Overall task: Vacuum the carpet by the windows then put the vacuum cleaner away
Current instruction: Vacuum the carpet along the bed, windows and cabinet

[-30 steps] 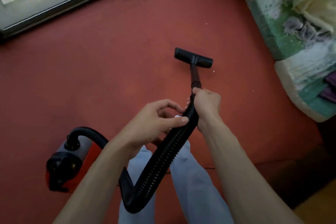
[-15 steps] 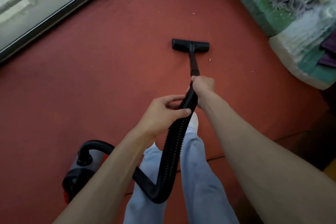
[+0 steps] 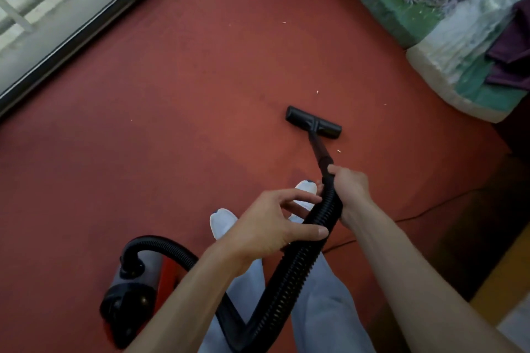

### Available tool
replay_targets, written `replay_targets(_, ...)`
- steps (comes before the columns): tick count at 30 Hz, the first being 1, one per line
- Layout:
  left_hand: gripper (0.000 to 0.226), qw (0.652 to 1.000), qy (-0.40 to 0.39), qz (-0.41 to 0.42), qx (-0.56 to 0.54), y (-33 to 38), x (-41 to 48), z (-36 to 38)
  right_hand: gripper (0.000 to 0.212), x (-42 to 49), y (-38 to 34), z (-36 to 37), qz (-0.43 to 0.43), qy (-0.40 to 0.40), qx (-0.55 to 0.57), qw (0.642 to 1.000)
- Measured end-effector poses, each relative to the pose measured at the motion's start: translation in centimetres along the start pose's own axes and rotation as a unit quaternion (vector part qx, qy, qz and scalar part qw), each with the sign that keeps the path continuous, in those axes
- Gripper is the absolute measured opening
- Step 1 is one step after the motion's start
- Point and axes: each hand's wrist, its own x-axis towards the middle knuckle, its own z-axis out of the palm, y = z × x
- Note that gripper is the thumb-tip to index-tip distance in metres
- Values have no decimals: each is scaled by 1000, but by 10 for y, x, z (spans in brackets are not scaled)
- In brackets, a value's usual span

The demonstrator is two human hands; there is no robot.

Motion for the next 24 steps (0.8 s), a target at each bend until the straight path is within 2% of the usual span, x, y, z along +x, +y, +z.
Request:
replay_targets(4,46,999,48,1,-20,-5,19,17,10,40,-3,5,-24,-17,-17,999)
replay_targets(9,56,992,95,33,-74,3,52,35,13,82,-46,12,-72,-19,-32,997)
replay_targets(11,60,988,111,39,-97,7,63,41,8,90,-65,12,-90,-19,-29,995)
replay_targets(15,57,985,69,64,-143,18,64,49,11,77,-97,-8,-106,-26,-34,993)
replay_targets(19,53,991,4,51,-126,28,54,48,10,59,-97,-33,-99,-72,-66,990)
replay_targets(24,52,991,29,6,-128,38,56,38,6,67,-96,-14,-46,-111,-47,992)
